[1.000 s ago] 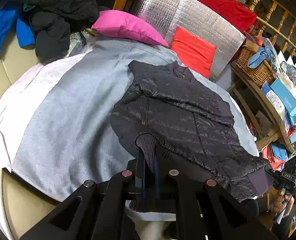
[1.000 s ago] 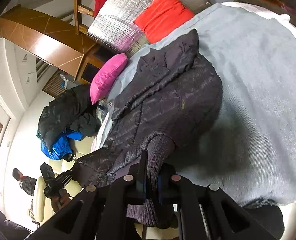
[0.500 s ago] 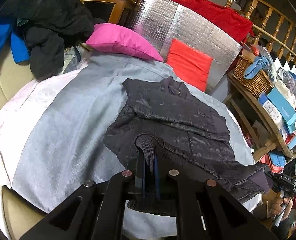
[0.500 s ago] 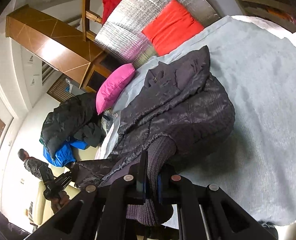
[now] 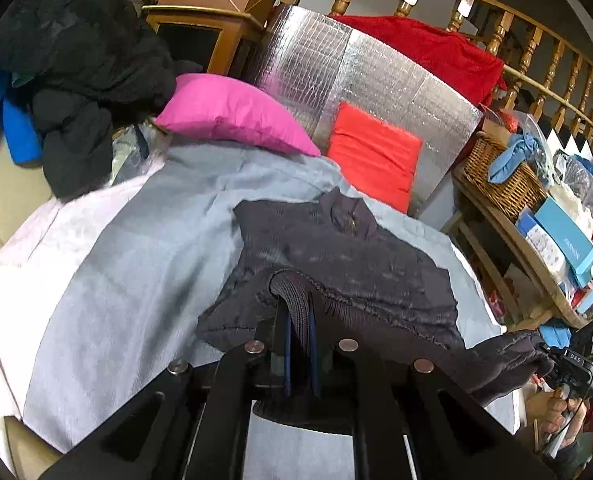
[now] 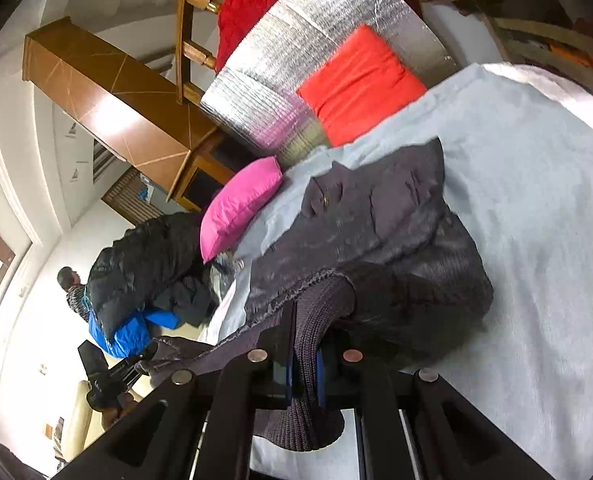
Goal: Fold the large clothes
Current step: 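Lift the hem with both tools and fold it over toward the collar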
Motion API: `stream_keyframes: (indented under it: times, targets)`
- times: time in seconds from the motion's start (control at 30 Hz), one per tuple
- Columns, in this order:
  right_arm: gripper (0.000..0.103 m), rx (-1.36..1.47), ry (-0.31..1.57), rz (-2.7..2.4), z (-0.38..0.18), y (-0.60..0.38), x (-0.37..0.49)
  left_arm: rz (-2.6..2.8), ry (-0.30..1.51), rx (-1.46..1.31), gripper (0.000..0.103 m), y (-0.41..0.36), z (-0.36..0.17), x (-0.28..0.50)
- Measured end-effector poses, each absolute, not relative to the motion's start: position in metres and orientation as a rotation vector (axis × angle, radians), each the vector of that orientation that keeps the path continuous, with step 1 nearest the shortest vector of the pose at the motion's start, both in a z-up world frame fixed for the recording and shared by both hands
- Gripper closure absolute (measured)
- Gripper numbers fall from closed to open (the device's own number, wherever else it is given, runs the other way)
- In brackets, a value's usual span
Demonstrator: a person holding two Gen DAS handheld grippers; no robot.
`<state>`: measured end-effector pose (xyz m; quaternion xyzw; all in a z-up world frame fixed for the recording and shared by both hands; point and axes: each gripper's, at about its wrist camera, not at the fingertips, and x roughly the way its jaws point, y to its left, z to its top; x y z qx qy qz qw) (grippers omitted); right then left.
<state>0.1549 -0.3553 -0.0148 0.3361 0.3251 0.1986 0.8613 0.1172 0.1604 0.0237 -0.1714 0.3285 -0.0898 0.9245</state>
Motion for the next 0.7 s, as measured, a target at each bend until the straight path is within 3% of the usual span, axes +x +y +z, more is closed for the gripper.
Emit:
stream_keyframes:
  times: [0.7]
  targets:
    - [0.095, 0.671, 0.608, 0.383, 0.027, -0.358, 0.219, -0.195, 0.582, -0.319, 0.095, 0.153, 0.056, 0.188]
